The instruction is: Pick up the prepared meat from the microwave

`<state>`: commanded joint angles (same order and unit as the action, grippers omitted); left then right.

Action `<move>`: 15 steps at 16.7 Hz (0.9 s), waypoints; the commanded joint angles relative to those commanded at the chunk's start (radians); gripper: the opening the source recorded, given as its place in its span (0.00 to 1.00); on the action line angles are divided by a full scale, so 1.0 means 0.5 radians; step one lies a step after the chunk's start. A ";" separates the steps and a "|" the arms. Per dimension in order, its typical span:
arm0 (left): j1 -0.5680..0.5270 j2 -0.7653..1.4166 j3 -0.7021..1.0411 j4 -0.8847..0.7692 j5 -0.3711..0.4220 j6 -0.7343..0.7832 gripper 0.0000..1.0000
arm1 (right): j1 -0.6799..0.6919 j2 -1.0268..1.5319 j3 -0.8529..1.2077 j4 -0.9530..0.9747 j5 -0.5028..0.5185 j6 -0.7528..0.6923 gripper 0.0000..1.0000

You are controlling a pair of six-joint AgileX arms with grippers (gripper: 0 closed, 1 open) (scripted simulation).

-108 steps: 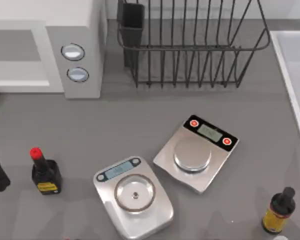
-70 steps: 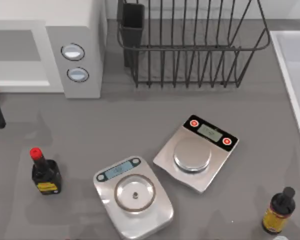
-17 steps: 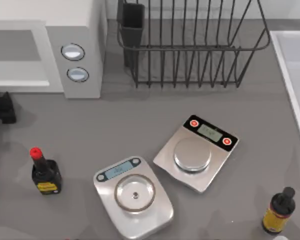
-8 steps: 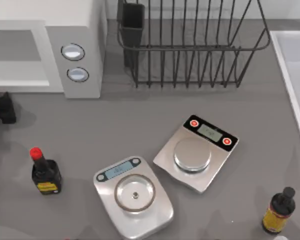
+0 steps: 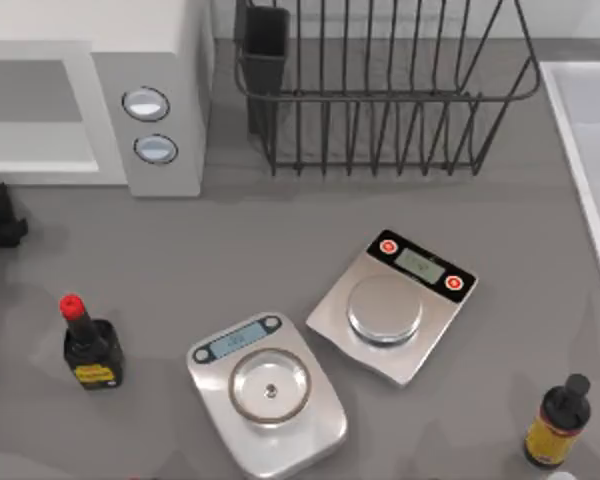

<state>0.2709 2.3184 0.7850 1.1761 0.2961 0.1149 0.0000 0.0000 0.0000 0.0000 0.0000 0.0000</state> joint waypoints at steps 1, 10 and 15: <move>0.000 -0.026 0.000 -0.026 0.000 0.000 0.00 | 0.000 0.000 0.000 0.000 0.000 0.000 1.00; 0.002 -0.760 -0.002 -0.759 -0.009 0.003 0.00 | 0.000 0.000 0.000 0.000 0.000 0.000 1.00; -0.002 -0.781 -0.007 -0.783 -0.011 0.007 0.00 | 0.000 0.000 0.000 0.000 0.000 0.000 1.00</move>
<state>0.2699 1.9280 0.7814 0.7844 0.2908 0.1183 0.0000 0.0000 0.0000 0.0000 0.0000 0.0000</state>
